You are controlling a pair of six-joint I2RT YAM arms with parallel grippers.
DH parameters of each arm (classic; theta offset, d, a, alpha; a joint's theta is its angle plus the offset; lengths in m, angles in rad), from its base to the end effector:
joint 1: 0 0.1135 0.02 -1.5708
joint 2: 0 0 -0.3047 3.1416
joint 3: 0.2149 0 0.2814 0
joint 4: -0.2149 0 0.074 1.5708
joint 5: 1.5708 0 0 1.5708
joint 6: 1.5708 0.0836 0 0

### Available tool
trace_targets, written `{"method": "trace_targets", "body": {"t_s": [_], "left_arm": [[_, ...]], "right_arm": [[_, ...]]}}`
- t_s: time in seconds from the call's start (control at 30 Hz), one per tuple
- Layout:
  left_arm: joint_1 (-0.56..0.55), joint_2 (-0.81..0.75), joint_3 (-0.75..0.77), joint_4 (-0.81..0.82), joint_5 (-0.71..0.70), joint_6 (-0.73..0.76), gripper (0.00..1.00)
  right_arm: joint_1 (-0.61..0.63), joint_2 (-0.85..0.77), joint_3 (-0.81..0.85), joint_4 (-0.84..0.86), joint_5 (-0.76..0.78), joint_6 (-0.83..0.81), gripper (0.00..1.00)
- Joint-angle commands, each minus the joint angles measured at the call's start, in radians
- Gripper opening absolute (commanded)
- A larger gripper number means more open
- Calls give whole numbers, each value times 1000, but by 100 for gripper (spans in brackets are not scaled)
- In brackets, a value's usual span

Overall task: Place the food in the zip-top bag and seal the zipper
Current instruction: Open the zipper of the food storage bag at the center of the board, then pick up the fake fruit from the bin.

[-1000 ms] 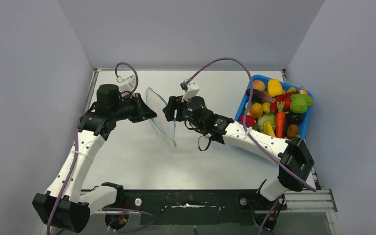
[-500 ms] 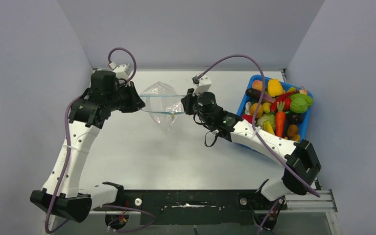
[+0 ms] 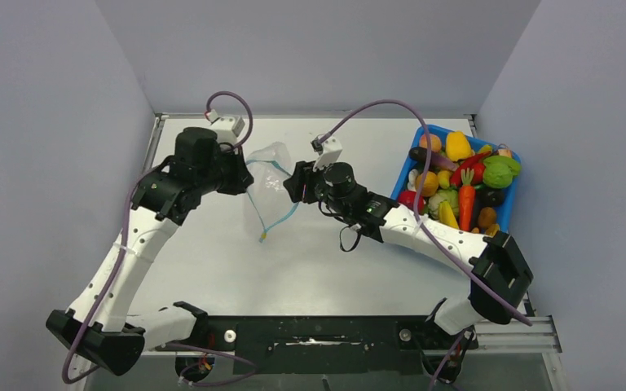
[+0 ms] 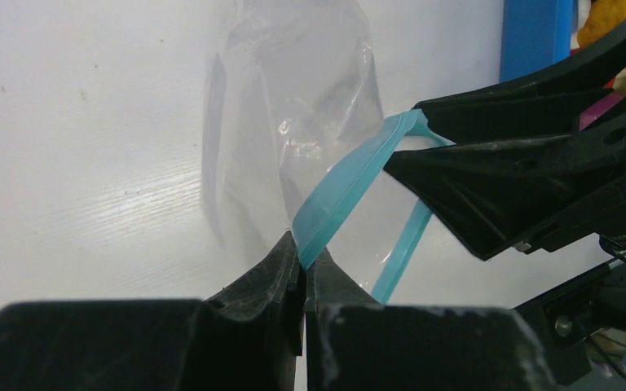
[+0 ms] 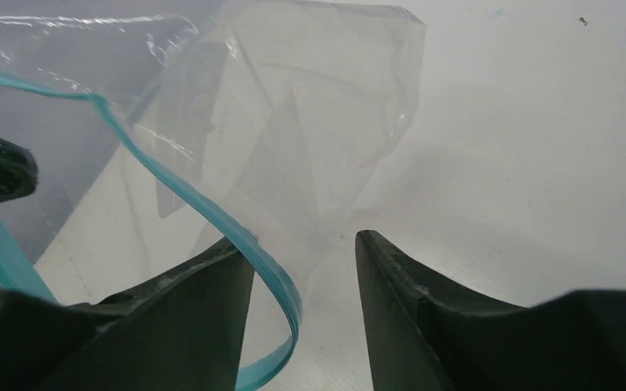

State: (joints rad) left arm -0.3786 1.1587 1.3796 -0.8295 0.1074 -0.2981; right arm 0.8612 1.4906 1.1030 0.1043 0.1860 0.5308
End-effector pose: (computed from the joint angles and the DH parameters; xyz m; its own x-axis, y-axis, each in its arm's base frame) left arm 0.2587 -0.1125 0.4217 -0.6397 -0.0598 -0.7663 0.2734 0.9141 -0.2995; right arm 0.2872 0.3106 0.3252 -0.4759 0.2095 -0.8542 -0.4510 0.7757 0.4415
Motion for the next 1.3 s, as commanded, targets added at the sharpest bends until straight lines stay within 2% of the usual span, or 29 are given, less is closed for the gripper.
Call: {"method": "trace_targets", "body": {"t_s": [0.0, 0.07, 0.23, 0.37, 0.6, 0.8, 0.93, 1.07, 1.17, 1.27], "left_arm": [[-111, 41, 47, 76, -134, 58, 0], [-117, 59, 53, 67, -154, 59, 0], [-118, 87, 25, 85, -145, 88, 0], [-120, 68, -44, 146, -107, 103, 0], [-124, 8, -192, 275, -97, 120, 0], [-124, -53, -295, 366, -102, 142, 0], [-124, -62, -293, 363, -165, 145, 0], [-123, -53, -246, 333, -231, 79, 0], [-121, -43, -188, 294, -304, 25, 0], [-120, -45, -148, 267, -393, 14, 0]], "right_arm": [[14, 3, 59, 20, -24, -9, 55], [12, -30, 63, -18, -8, -26, 64], [9, -167, -27, -52, -35, -106, 77], [5, -281, -84, -149, -6, -167, 77], [-10, -407, -68, -438, 170, -208, 78], [-16, -401, -3, -682, 404, -101, 83], [-26, -374, 54, -853, 507, 12, 86], [-55, -339, 96, -989, 558, -6, 86], [-107, -333, 93, -1021, 558, -56, 85], [-185, -342, 53, -976, 488, -127, 84]]}}
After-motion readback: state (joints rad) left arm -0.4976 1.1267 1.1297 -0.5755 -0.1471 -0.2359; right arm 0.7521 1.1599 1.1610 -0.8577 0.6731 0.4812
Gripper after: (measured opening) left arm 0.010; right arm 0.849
